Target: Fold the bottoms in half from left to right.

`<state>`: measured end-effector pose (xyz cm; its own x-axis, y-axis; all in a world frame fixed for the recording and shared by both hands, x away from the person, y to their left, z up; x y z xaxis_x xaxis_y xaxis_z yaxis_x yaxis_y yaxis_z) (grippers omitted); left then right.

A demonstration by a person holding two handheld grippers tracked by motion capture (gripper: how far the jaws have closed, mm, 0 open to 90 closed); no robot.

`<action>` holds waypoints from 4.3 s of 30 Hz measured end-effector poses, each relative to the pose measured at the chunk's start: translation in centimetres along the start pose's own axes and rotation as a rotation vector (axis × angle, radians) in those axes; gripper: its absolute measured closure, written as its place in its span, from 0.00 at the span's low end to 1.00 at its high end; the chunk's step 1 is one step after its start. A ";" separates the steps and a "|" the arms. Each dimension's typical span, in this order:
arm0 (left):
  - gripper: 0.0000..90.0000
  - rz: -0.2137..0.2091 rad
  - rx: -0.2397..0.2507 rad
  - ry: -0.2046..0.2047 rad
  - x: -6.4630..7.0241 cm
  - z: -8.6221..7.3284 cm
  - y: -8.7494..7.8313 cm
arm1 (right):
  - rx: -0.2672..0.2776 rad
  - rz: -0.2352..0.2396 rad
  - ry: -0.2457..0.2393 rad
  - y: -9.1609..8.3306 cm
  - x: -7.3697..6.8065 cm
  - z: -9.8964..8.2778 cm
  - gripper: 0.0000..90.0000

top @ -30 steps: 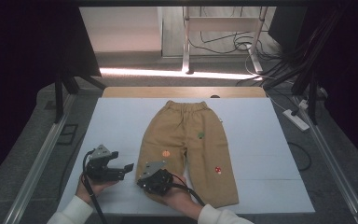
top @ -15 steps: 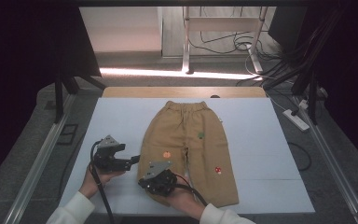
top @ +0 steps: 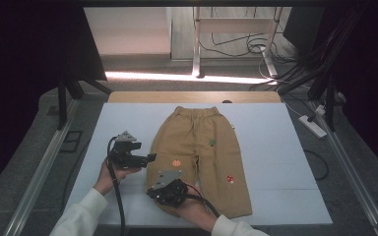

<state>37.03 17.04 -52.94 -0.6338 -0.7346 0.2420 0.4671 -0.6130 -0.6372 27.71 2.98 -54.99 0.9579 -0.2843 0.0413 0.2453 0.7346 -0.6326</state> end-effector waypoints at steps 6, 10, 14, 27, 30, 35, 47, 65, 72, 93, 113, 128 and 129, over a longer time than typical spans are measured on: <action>0.18 -0.011 -0.014 0.000 -0.5 0.8 0.9 | 0.011 0.002 0.011 -0.2 0.0 0.1 0.96; 0.19 -0.007 -0.003 -0.020 -1.1 1.3 1.0 | 0.009 0.000 0.012 -0.3 0.0 0.1 0.96; 0.19 -0.006 0.005 -0.035 -1.6 1.9 1.3 | 0.016 0.009 0.025 -0.4 0.0 0.1 0.96; 0.19 0.003 -0.011 -0.050 -2.4 3.0 2.9 | 0.022 0.011 0.034 -0.5 0.0 0.1 0.96; 0.19 0.011 -0.010 -0.057 -2.6 3.2 3.1 | 0.020 0.011 0.035 -0.5 0.0 0.1 0.96; 0.20 0.019 -0.001 -0.060 -2.8 3.5 3.3 | 0.021 0.013 0.037 -0.4 0.0 0.0 0.96; 0.20 0.037 -0.035 -0.074 -3.8 4.2 5.1 | 0.019 0.014 0.038 -0.5 0.0 0.0 0.96; 0.24 0.059 -0.084 -0.092 -5.1 4.0 7.6 | 0.023 0.016 0.045 -0.5 -0.1 0.0 0.96; 0.28 0.045 -0.095 -0.104 -5.1 3.8 7.8 | 0.020 0.020 0.044 -0.4 -0.2 -0.1 0.96; 0.60 0.003 -0.126 -0.126 -5.2 3.1 8.3 | 0.016 0.022 0.037 -0.4 -0.3 -0.2 0.99; 0.95 -0.055 -0.112 -0.123 -4.7 3.5 8.0 | 0.024 0.020 0.044 -0.8 -0.2 -0.1 0.99; 0.95 -0.092 -0.023 -0.141 -3.9 5.1 6.4 | 0.060 0.015 0.041 -1.9 -0.2 0.3 0.99; 0.95 -0.093 -0.022 -0.140 -3.9 5.1 6.4 | 0.062 0.014 0.041 -1.9 -0.2 0.3 0.99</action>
<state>45.64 14.54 -54.21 -0.5806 -0.7095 0.3994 0.3962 -0.6748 -0.6226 27.13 1.81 -53.54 0.9547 -0.2975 0.0005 0.2419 0.7752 -0.5836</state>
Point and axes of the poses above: each handheld gripper's, and its own axes: y roughly forward along the jaws, z roughly out of its top, x roughly to its right, the point moved 5 cm from there along y, roughly forward along the jaws, and after that the axes turned 4 degrees about -z, right-handed, at the moved point
